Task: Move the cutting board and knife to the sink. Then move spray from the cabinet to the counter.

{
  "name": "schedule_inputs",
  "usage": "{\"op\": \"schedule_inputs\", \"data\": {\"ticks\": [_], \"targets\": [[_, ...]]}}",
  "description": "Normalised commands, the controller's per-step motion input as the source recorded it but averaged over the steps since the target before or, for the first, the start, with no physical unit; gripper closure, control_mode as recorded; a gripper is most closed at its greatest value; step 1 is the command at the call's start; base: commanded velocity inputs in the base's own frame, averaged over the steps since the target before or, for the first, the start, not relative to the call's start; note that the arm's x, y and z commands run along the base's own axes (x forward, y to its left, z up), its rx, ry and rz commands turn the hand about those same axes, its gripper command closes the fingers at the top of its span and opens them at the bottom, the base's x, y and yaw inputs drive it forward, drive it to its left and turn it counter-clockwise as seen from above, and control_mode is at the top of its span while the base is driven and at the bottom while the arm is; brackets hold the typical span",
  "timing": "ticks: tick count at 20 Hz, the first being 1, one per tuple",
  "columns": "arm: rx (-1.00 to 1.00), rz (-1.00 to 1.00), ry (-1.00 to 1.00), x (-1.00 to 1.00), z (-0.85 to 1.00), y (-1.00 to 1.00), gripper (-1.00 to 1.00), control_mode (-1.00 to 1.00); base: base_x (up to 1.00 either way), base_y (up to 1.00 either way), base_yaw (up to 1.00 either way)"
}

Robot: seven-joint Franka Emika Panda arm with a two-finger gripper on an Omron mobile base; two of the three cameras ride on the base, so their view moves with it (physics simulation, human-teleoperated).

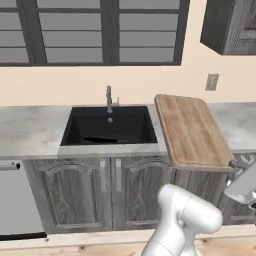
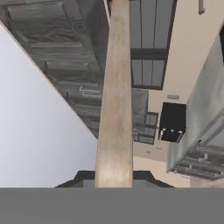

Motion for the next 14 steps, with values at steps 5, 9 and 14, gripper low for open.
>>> {"op": "schedule_inputs", "data": {"ticks": [5,9,14], "targets": [[0.0,0.0,0.0,0.0,0.0,0.0,1.0,1.0,0.45,0.2,0.0],[0.0,0.0,0.0,0.0,0.0,0.0,1.0,1.0,0.95,0.0,0.0],[0.0,0.0,0.0,0.0,0.0,0.0,1.0,1.0,1.0,0.37,0.0]]}}
